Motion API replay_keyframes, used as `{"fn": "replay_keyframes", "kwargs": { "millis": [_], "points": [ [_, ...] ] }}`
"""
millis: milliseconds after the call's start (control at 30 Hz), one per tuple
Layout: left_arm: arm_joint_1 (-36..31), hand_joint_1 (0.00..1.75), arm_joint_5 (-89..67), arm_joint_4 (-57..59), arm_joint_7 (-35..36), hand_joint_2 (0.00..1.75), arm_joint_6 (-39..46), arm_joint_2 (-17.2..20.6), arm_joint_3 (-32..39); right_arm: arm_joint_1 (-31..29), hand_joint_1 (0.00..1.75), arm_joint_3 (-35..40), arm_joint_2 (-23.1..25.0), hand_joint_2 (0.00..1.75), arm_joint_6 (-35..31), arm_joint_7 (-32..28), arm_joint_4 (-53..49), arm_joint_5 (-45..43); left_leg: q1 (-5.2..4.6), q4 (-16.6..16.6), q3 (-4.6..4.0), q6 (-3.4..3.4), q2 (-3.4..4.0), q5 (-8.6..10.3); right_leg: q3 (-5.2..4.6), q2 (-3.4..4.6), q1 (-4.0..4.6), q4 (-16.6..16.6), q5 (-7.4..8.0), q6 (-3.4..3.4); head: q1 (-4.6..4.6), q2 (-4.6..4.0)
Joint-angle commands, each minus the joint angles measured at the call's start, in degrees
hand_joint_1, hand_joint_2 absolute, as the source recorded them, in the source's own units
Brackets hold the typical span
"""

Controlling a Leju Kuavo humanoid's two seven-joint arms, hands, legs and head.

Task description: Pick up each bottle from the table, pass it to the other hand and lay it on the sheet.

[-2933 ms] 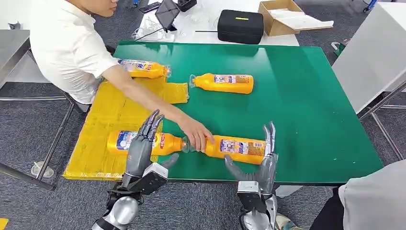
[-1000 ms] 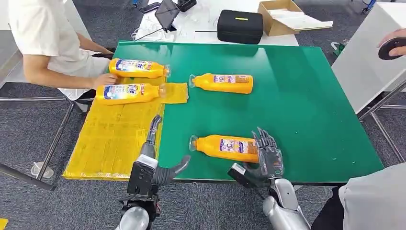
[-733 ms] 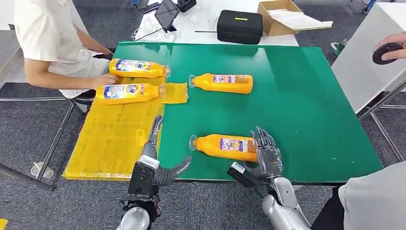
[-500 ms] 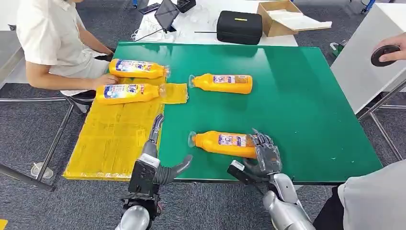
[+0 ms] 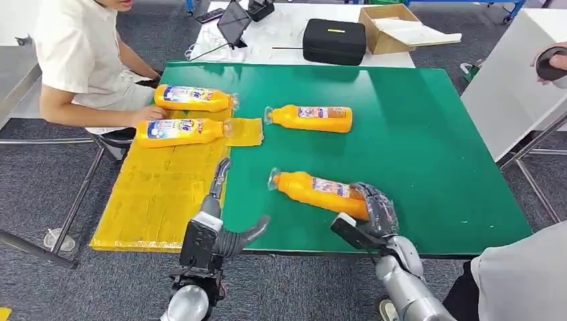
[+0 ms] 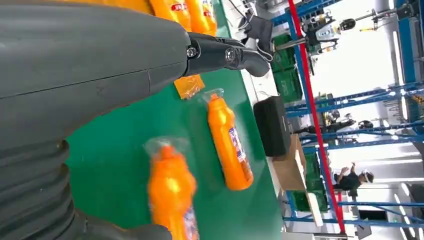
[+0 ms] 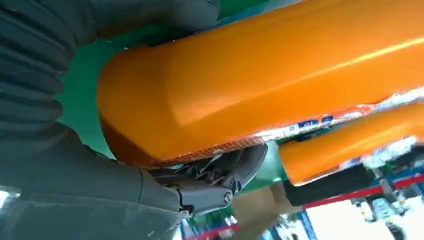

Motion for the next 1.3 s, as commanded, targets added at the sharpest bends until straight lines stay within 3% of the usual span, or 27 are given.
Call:
{"fn": "replay_keyframes", "kwargs": {
  "millis": [33,200,467,600,800,1300],
  "points": [
    [-0.3,0.00,4.7,2.0,-0.7,1.75,-1.9,1.0,-0.2,6.8,1.75,-6.8,3.7,1.75,3.2,-6.3,-4.5,-9.1,0.07,-0.1,0.11,-0.04,-0.13,-0.04,0.18,-0.12,0.09,-0.1,-0.07,-0.13,0.00,0.00],
    [0.5,0.00,12.7,1.5,-0.6,1.75,-4.2,0.9,0.4,9.4,1.75,-7.0,5.6,1.75,2.9,-9.2,-12.0,-15.7,0.04,0.0,0.02,-0.04,-0.01,-0.06,0.05,-0.01,0.06,0.0,-0.05,-0.08,-0.02,0.00],
    [0.4,0.00,12.9,1.5,-0.6,1.75,-4.2,1.0,0.3,9.7,1.75,-6.7,5.6,1.75,3.1,-9.2,-12.7,-15.9,0.01,0.0,-0.25,-0.02,-0.02,-0.05,-0.18,0.00,0.01,0.0,-0.08,-0.08,0.00,0.00],
    [1.6,0.00,19.4,0.6,0.4,1.75,-7.0,1.5,0.3,12.4,1.75,-5.2,7.3,1.75,2.7,-9.2,-21.8,-23.5,0.01,0.0,-0.35,-0.03,0.01,-0.05,-0.28,0.02,0.01,0.0,-0.08,-0.09,0.00,0.00],
    [2.8,0.00,28.2,-0.1,2.2,1.75,-10.5,1.8,0.0,14.4,1.75,-1.8,10.0,1.75,2.8,-9.2,-30.5,-27.4,0.00,0.0,-0.59,-0.05,0.14,-0.08,-0.53,0.14,0.01,0.1,-0.08,-0.09,0.00,0.00],
    [2.9,0.00,33.6,0.1,1.7,1.75,-8.7,1.7,0.8,14.1,1.75,3.9,10.6,1.75,0.4,-9.2,-31.5,-30.1,0.02,0.0,-0.78,-0.04,0.05,-0.03,-0.69,0.05,0.02,0.0,-0.05,-0.08,0.00,0.00]
  ]
}}
